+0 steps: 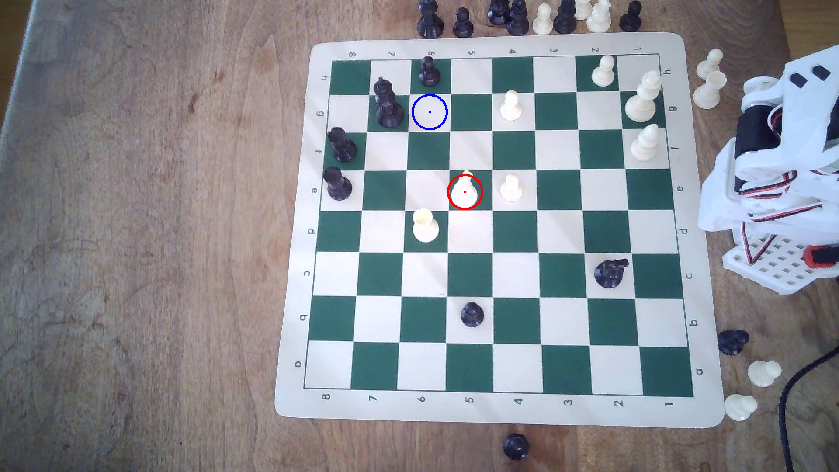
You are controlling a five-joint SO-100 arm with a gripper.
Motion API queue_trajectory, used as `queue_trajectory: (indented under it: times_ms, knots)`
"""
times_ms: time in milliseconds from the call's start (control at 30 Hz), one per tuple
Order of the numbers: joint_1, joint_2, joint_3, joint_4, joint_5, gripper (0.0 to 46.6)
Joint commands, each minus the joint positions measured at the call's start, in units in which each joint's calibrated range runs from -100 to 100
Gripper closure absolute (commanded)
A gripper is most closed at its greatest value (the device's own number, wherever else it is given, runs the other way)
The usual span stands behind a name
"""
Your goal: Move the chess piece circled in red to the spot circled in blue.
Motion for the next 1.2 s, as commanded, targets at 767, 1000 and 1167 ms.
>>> queue_trajectory:
  times_ms: [767,1000,1167]
  knots:
    - [2.96,-0.11,-13.78,88.32,-0.34,46.4]
    - [6.25,2.35,-27.66,121.66,-0.78,44.6]
    - [4.84,11.52,-35.54,131.89,-2.25,45.7]
